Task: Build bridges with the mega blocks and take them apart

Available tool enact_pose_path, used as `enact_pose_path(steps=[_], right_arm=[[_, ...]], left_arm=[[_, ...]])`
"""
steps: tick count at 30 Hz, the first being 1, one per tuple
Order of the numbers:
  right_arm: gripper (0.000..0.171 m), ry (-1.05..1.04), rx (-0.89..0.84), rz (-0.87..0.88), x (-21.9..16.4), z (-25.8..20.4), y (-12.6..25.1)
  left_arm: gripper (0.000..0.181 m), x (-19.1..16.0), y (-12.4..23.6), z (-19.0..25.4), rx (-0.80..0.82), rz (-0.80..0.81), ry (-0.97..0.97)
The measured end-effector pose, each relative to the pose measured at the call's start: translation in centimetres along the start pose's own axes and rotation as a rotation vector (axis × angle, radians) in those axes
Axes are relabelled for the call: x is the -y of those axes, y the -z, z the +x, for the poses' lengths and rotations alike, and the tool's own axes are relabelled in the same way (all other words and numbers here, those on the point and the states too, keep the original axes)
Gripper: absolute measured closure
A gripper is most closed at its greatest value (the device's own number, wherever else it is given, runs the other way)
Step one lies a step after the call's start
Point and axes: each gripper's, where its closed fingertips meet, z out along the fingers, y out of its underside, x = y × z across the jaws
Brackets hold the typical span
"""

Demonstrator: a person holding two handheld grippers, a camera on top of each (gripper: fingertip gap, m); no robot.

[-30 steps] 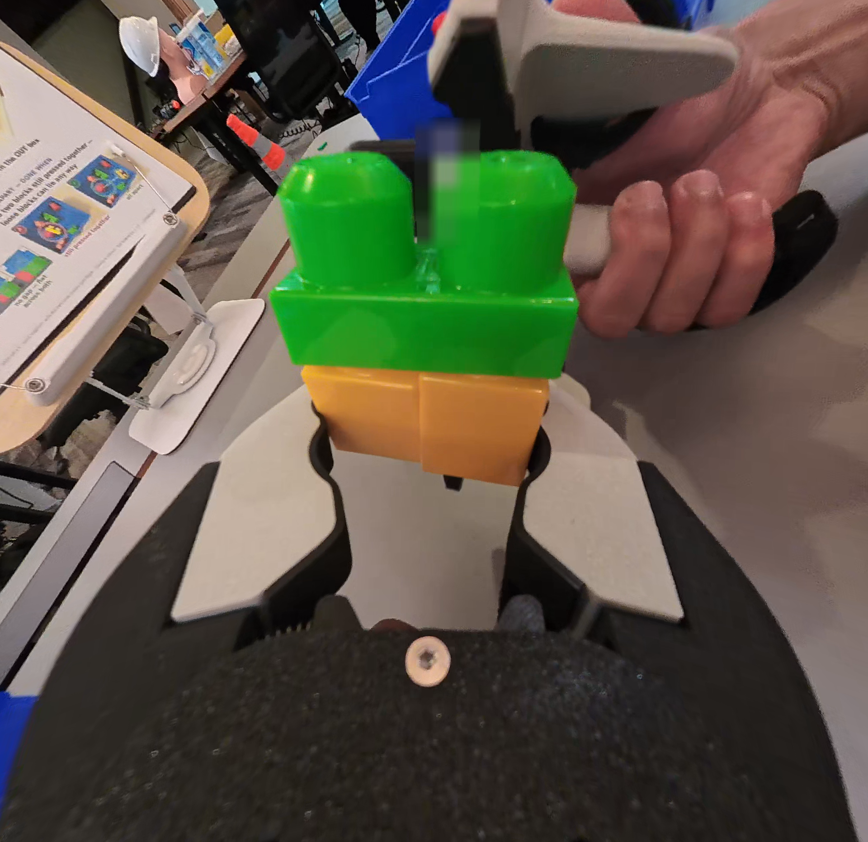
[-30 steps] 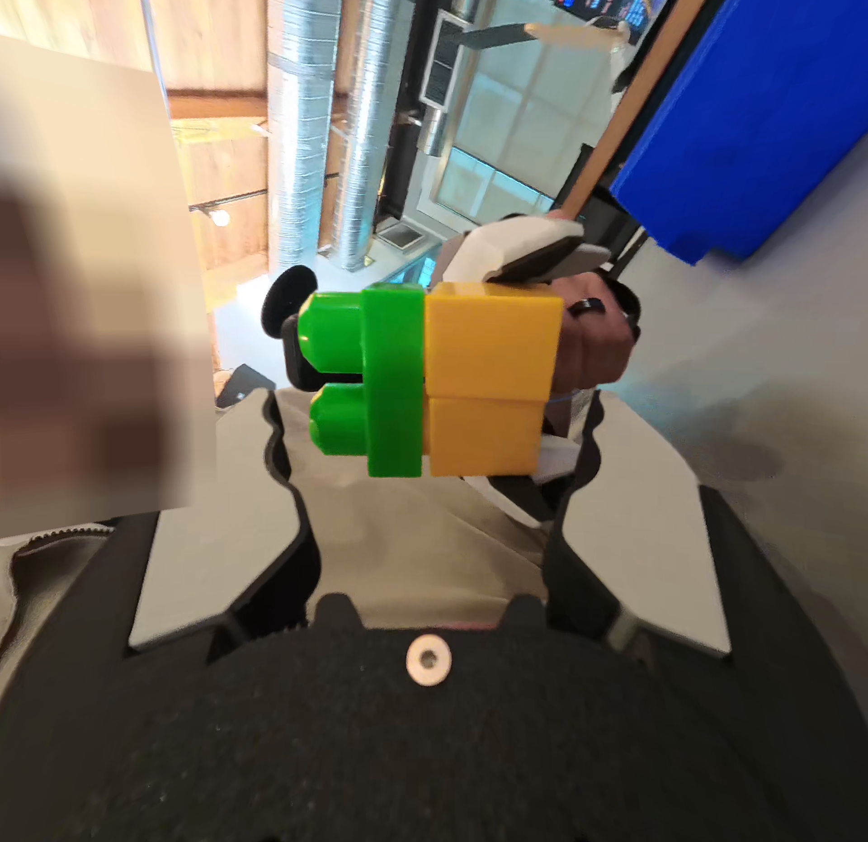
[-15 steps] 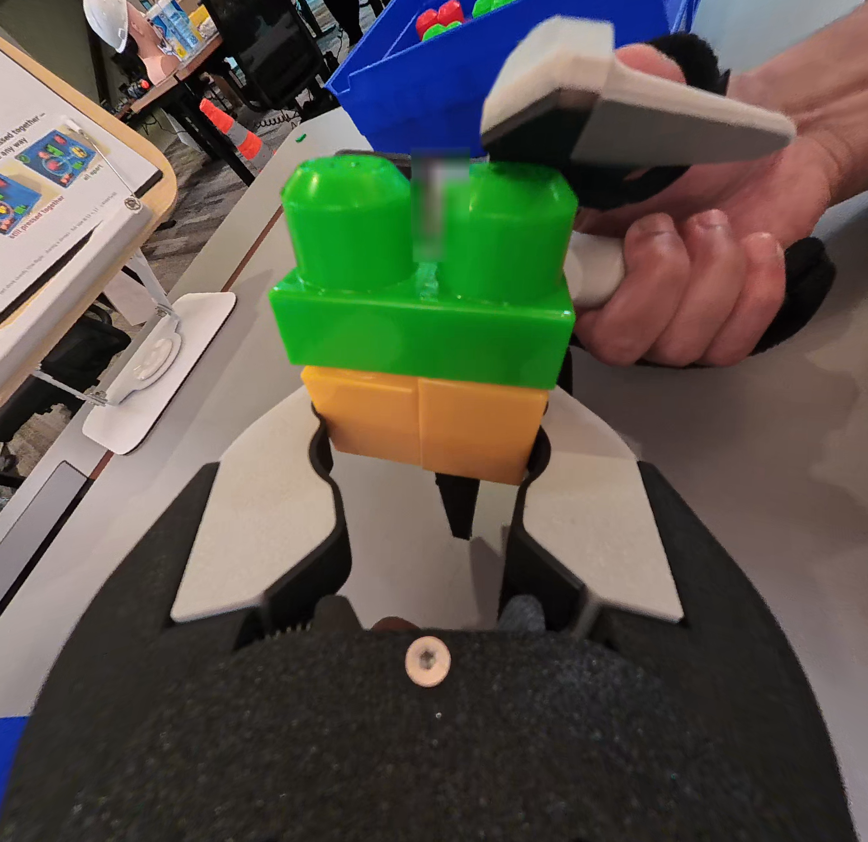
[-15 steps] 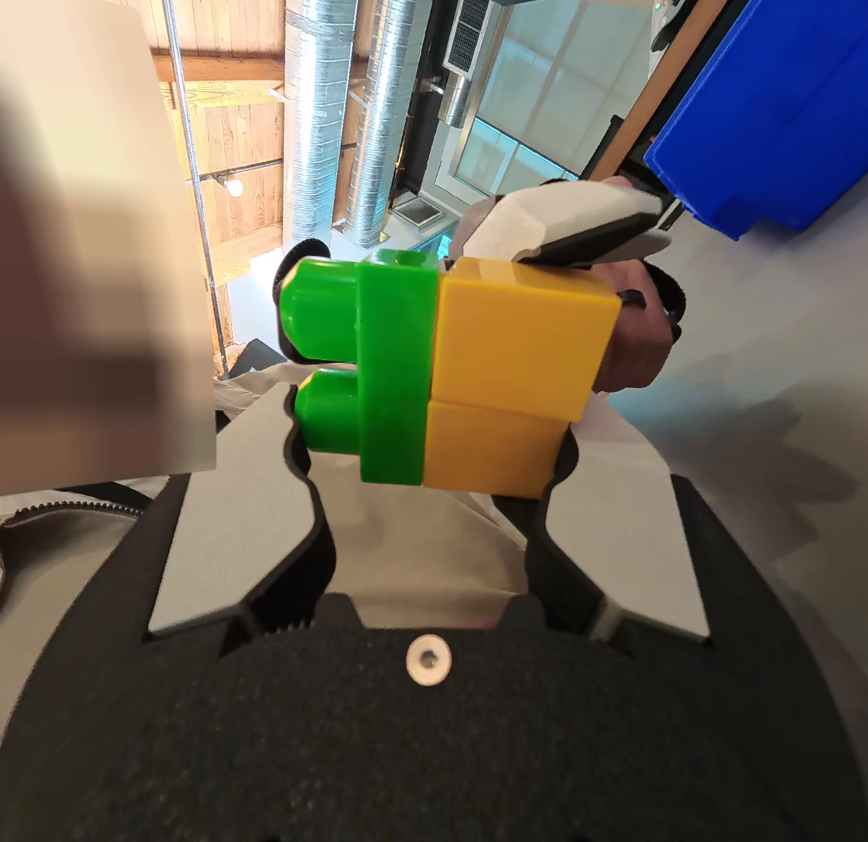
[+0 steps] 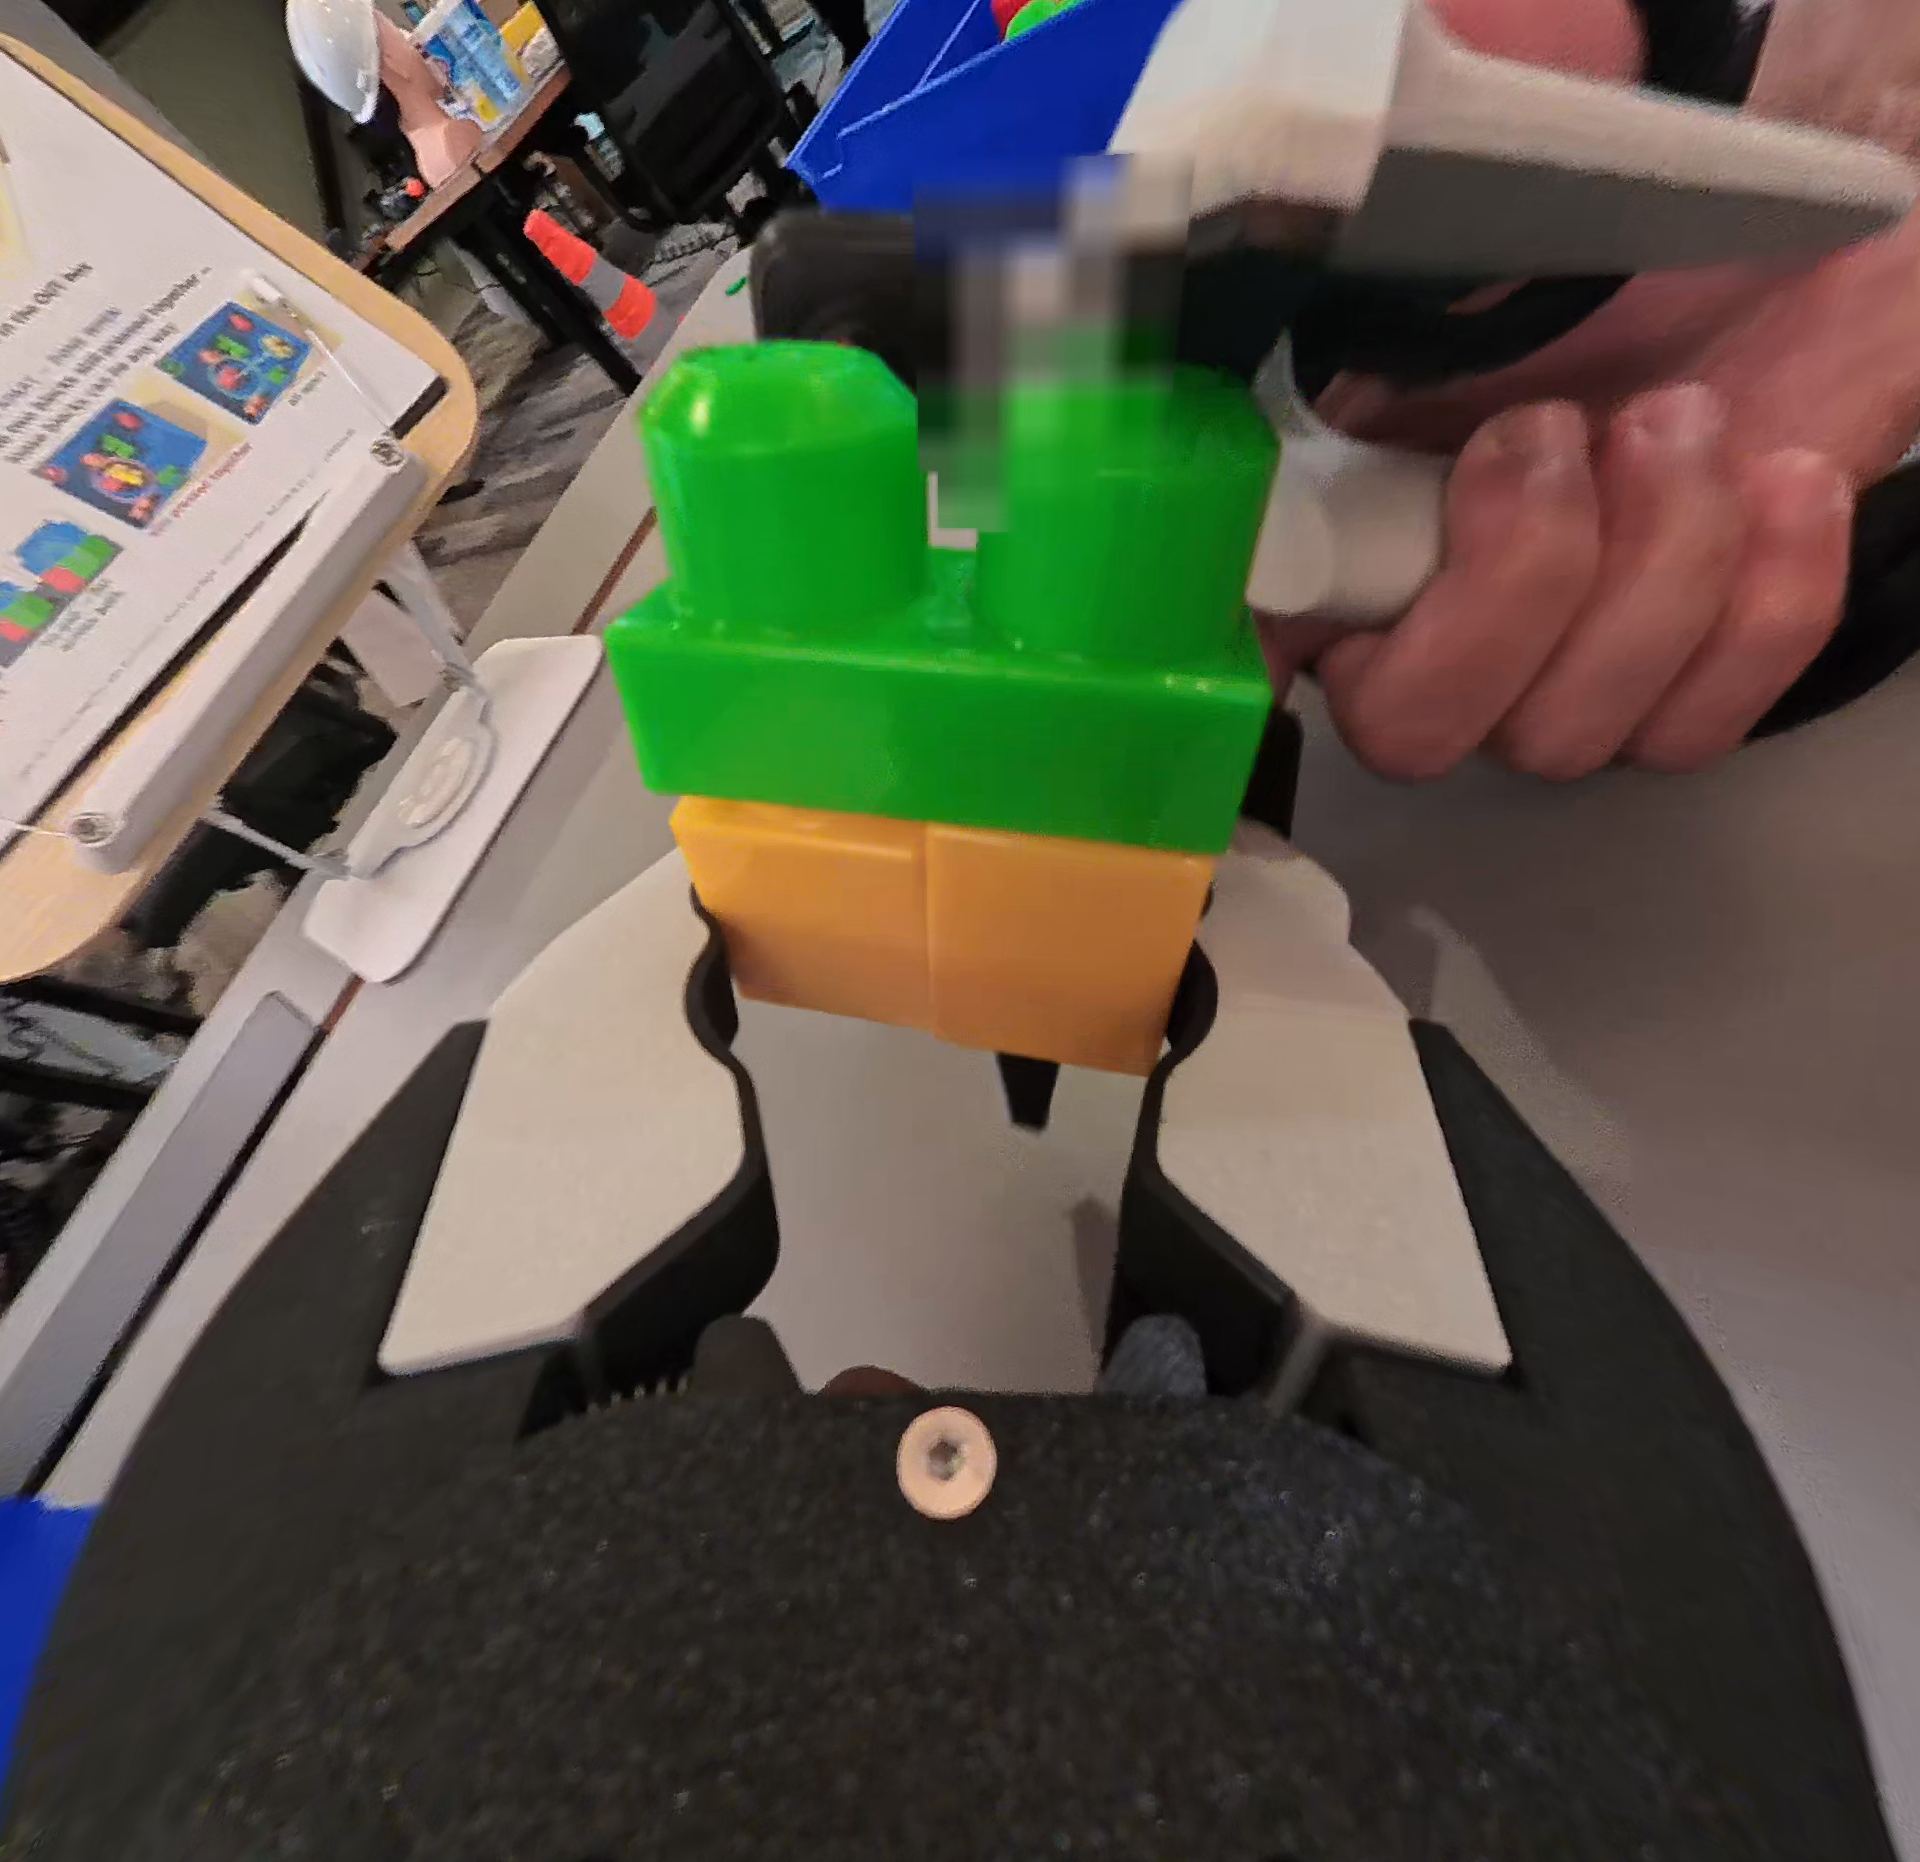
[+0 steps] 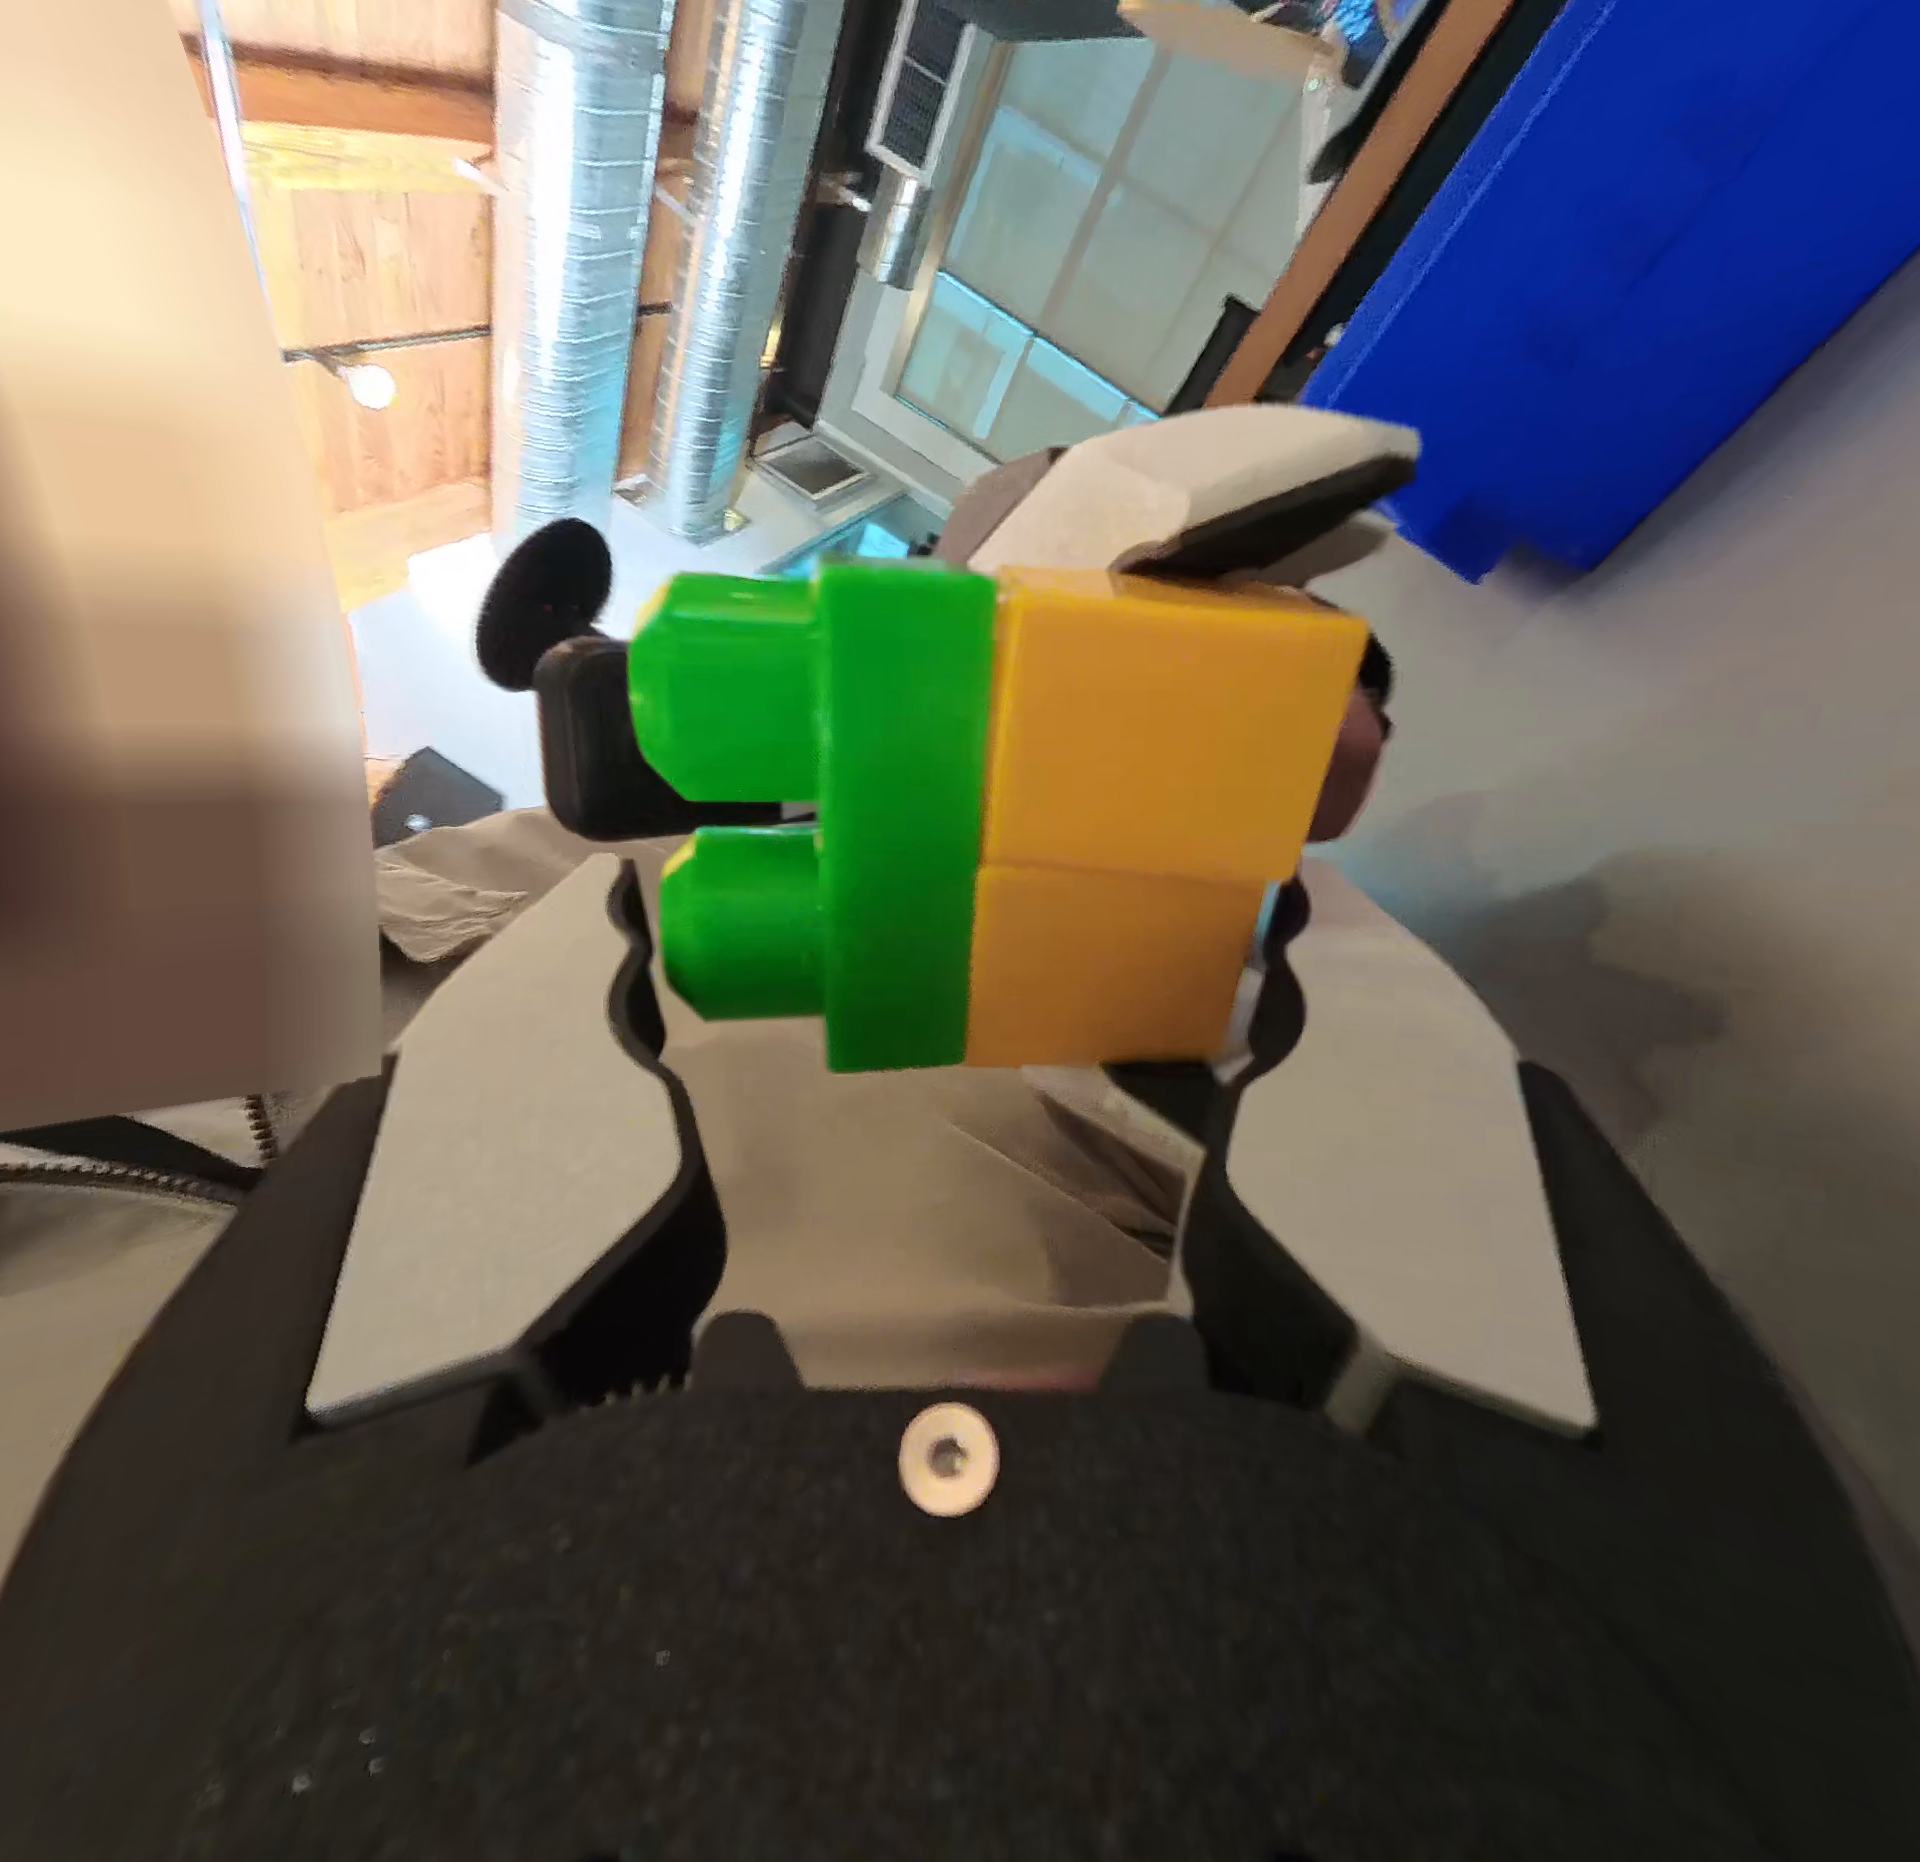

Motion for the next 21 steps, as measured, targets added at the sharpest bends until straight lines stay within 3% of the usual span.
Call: enact_pose_path(steps=[7,17,21], right_arm=[[0.055,0.023,-0.026,0.05,2.9,-0.9,2.8],[0.058,-0.03,0.016,-0.046,2.7,0.0,0.2],[0.073,-0.039,0.044,-0.039,2.7,0.1,0.0]], left_arm=[[0.1,-0.4,0.9,-0.6,0.01,0.018,-0.011],[0.1,-0.3,0.6,0.1,-0.011,0.005,-0.036],[0.101,0.1,0.7,0.3,-0.016,0.018,-0.041]])
